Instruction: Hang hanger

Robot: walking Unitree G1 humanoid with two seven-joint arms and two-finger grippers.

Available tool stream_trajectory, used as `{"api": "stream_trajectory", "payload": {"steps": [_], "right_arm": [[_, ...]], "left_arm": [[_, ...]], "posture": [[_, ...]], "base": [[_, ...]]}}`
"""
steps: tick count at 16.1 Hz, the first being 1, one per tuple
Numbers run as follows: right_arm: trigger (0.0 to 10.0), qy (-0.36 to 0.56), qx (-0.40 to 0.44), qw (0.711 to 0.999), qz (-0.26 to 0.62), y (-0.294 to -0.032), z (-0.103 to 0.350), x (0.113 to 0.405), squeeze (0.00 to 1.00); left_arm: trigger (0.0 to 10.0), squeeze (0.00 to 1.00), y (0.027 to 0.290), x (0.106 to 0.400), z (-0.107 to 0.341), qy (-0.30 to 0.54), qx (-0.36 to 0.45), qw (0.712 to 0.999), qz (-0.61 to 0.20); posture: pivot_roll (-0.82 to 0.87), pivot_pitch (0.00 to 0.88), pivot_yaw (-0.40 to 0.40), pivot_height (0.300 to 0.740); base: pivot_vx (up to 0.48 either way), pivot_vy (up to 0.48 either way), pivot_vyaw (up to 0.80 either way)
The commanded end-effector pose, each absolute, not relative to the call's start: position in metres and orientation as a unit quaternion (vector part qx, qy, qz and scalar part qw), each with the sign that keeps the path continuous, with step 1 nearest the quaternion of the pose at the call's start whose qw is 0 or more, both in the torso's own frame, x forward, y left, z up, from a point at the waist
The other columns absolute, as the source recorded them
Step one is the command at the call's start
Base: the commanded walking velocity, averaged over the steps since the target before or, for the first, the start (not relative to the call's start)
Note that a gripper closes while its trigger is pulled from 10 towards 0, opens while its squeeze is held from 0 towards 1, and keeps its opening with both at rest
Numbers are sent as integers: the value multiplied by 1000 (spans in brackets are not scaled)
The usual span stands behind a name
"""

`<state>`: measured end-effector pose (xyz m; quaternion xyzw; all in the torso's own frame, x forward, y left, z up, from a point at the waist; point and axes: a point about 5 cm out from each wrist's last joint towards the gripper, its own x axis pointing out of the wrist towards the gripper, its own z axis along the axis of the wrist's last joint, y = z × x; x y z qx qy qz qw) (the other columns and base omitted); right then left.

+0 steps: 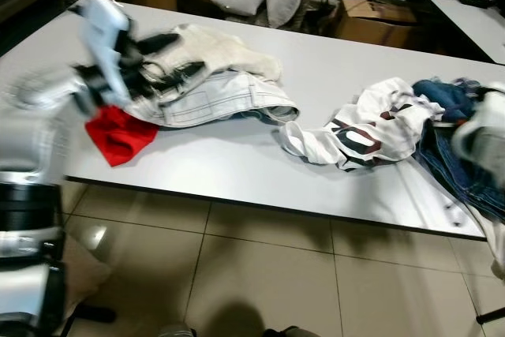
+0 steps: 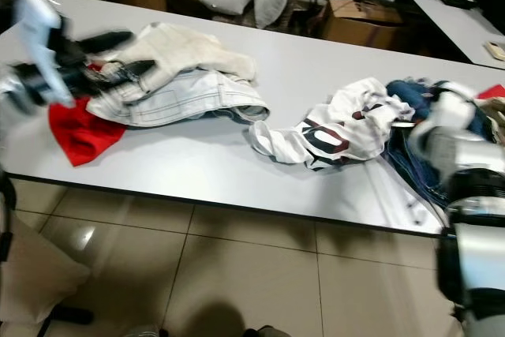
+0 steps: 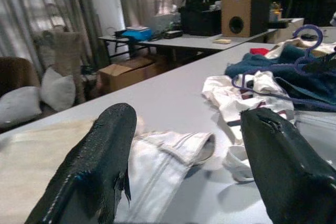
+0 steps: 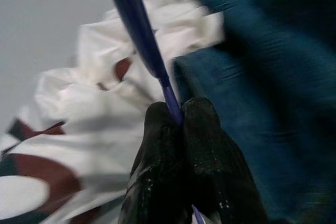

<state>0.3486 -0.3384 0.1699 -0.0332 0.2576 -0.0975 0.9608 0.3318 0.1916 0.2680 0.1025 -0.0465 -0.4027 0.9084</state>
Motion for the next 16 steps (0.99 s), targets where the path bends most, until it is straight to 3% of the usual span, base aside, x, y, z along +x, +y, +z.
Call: {"api": "stream_trajectory", "payload": {"steps": [1,3,6,8,10,13,16], "right_arm": [[10000,246,-69,960,-114,-356,182,342,0],[10000,196,-41,978,-59,-349,206,348,0],[10000,125,6,990,62,-307,239,359,0],[10000,128,2,989,71,-294,237,362,0],[10000,63,-18,995,79,-273,244,359,0],[10000,-31,-92,994,58,-227,240,328,0],[10000,-55,-33,996,59,-185,212,288,0]], "left_arm": [[10000,0,177,330,260,-36,113,903,-413],[10000,0,165,330,251,-29,101,906,-411],[10000,0,143,329,235,-26,54,916,-396],[10000,0,138,329,229,-25,42,925,-376],[10000,0,135,326,220,-37,12,950,-311],[10000,0,137,312,200,-28,10,970,-240],[10000,0,137,298,172,-12,13,980,-196]], "posture": [[-65,0,-73,740],[-74,0,-63,740],[-79,0,-58,740],[-76,0,-58,740],[-61,0,-70,740],[-60,0,-89,740],[-78,0,-87,740]], "base": [[0,0,0],[0,0,0],[0,0,0],[0,0,0],[0,0,0],[0,0,0],[0,-435,0]]}}
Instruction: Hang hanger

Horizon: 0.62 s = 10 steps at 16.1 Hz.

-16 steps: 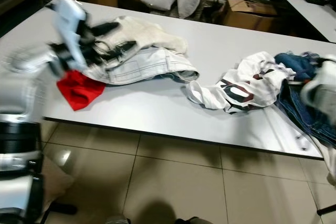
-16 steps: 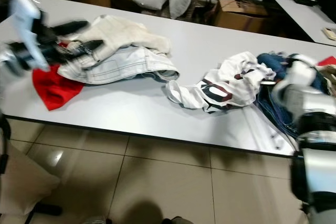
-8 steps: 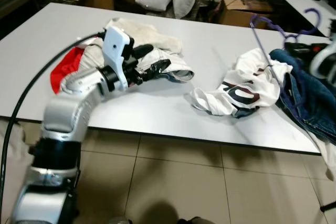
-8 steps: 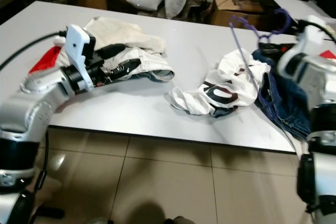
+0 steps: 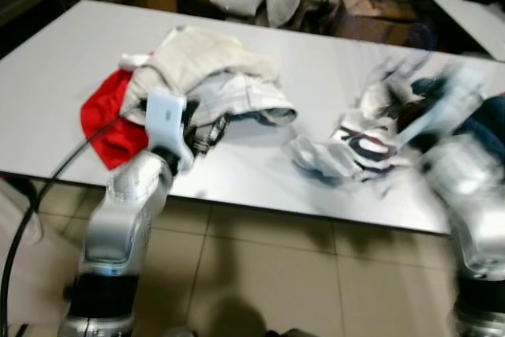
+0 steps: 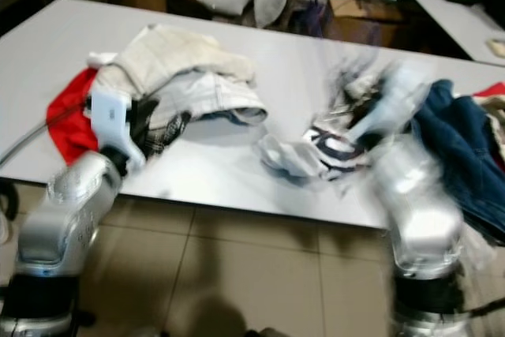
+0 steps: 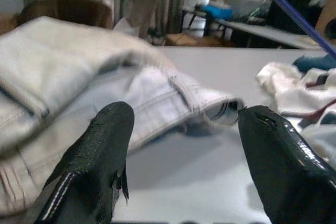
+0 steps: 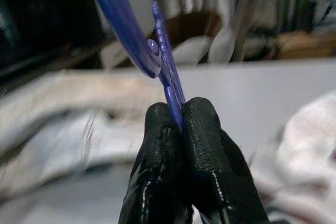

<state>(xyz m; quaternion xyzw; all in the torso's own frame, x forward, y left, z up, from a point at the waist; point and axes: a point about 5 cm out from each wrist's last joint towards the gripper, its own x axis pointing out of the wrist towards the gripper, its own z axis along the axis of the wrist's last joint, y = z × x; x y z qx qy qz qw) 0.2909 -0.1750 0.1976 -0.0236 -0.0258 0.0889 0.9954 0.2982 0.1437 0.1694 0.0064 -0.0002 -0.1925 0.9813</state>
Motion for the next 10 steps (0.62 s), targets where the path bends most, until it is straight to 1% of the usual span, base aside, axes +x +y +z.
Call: {"api": "stream_trajectory", "payload": {"steps": [1,4,6,9,10], "right_arm": [[10000,-52,-17,997,50,-180,203,281,0],[10000,-32,-2,998,49,-168,189,265,0],[10000,-18,7,999,37,-162,184,257,0],[10000,-6,10,1000,15,-165,179,253,0],[10000,-2,-3,1000,3,-166,177,252,0]], "left_arm": [[10000,0,136,296,163,0,13,982,-188],[10000,0,125,289,160,10,20,979,-202],[10000,0,127,289,158,10,32,980,-196],[10000,0,125,288,156,13,33,979,-200],[10000,0,125,287,153,19,31,979,-199]], "posture": [[-88,0,-74,740],[-92,0,-75,740],[-97,0,-72,740],[-98,0,-57,740],[-106,0,-54,740]], "base": [[0,-480,0],[0,-480,0],[0,-480,0],[0,-480,0],[0,-480,0]]}}
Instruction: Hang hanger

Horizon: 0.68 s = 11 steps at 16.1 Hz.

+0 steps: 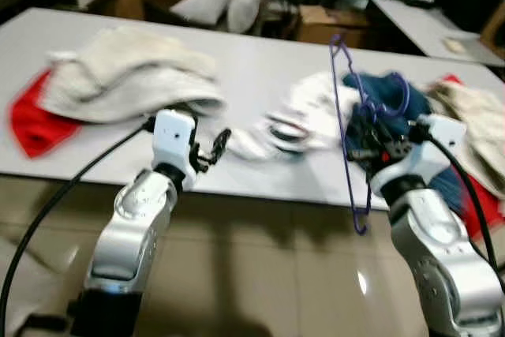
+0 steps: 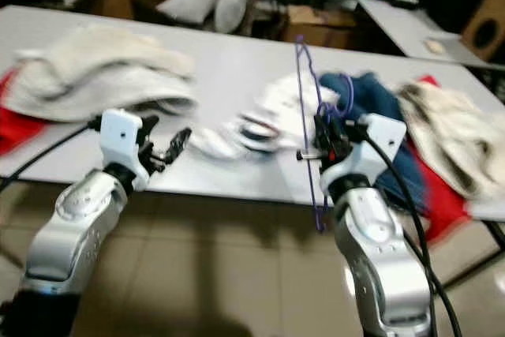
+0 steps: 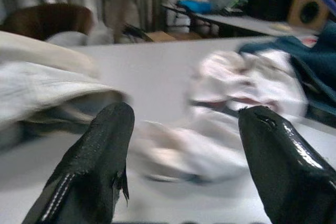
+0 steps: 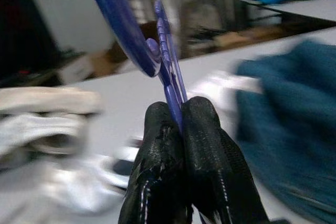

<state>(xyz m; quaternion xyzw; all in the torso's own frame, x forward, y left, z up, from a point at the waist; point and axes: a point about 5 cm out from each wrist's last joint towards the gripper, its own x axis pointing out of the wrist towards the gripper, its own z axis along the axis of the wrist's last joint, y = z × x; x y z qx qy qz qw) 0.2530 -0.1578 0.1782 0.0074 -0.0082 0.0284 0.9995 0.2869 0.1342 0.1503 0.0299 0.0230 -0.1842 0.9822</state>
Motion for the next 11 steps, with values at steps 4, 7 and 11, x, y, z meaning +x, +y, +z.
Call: {"api": "stream_trajectory", "payload": {"steps": [4,7,11], "right_arm": [[10000,11,-32,999,8,-170,176,251,0],[10000,23,-24,999,-2,-178,172,248,0],[10000,23,-34,999,0,-181,175,254,0]], "left_arm": [[10000,0,121,288,144,32,26,980,-195],[10000,0,120,285,144,31,17,979,-202],[10000,0,116,291,145,29,22,980,-197]], "posture": [[-116,0,-41,740],[-119,0,-44,740],[-118,0,-43,740]], "base": [[0,-480,0],[0,-320,0],[0,0,0]]}}
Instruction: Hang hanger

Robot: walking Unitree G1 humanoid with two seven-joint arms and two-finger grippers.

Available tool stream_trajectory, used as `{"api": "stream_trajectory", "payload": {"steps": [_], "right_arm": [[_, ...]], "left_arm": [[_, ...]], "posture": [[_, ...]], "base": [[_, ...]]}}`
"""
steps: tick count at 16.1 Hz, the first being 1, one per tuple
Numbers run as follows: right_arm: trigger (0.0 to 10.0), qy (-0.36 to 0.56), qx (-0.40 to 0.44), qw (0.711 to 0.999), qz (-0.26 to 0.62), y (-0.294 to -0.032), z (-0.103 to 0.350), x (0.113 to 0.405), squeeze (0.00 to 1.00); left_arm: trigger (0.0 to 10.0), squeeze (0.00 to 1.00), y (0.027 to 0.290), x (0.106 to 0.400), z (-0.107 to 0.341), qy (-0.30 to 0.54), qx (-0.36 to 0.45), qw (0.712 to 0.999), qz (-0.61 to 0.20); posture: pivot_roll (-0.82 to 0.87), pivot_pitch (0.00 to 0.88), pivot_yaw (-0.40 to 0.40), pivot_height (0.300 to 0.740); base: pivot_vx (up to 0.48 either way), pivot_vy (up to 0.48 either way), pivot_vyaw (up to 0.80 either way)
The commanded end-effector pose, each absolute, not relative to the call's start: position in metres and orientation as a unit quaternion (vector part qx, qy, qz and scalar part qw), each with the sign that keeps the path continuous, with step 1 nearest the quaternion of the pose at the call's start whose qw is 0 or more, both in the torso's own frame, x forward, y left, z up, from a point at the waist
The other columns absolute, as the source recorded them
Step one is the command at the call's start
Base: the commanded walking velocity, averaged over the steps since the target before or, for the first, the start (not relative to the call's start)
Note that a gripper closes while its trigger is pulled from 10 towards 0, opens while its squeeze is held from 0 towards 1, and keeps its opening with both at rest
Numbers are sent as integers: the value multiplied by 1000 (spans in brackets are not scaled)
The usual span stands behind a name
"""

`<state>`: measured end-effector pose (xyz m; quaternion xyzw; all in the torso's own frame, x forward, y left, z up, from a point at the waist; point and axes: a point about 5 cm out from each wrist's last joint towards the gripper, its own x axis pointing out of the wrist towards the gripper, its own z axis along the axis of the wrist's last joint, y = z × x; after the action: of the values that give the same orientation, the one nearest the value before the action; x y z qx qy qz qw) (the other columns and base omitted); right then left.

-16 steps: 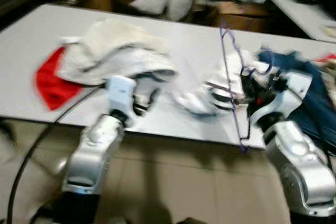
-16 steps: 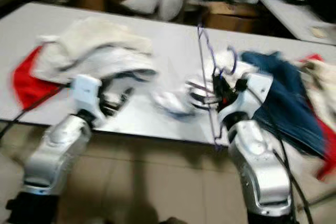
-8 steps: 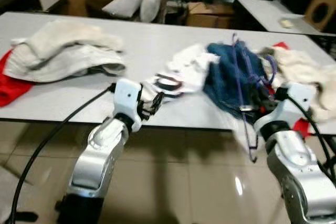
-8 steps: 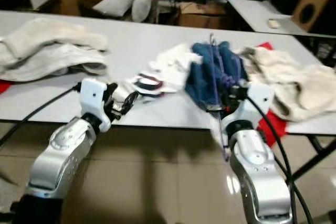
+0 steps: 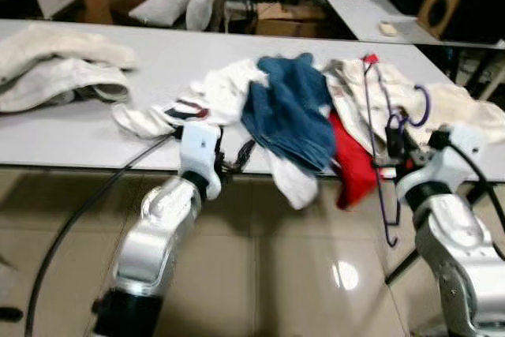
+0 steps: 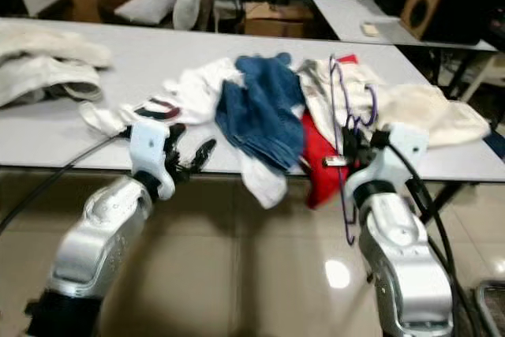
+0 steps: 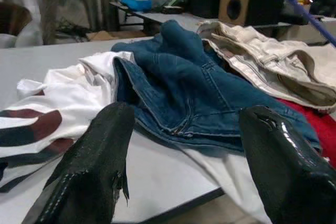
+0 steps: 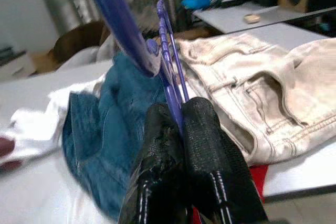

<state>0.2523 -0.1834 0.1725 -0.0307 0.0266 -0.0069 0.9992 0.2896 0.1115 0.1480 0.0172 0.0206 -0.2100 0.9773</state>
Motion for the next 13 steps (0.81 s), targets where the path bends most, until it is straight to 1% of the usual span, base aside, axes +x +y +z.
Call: {"api": "stream_trajectory", "payload": {"steps": [1,3,4,7,13], "right_arm": [[10000,24,-37,999,2,-182,175,255,0],[10000,30,-31,999,1,-181,171,257,0],[10000,32,-30,999,7,-178,171,258,0],[10000,30,-35,999,16,-176,173,261,0],[10000,27,-40,999,10,-179,174,263,0]], "left_arm": [[10000,0,115,291,145,25,20,979,-203],[10000,0,119,293,147,21,12,980,-198],[10000,0,119,293,146,22,11,981,-194],[10000,0,118,296,147,22,11,980,-196],[10000,0,112,300,146,21,9,978,-206]], "posture": [[-113,0,-48,740],[-110,0,-56,740],[-111,0,-59,740],[-116,0,-52,740],[-128,0,-47,740]], "base": [[0,0,0],[0,0,0],[259,0,0],[270,0,-800],[311,0,0]]}}
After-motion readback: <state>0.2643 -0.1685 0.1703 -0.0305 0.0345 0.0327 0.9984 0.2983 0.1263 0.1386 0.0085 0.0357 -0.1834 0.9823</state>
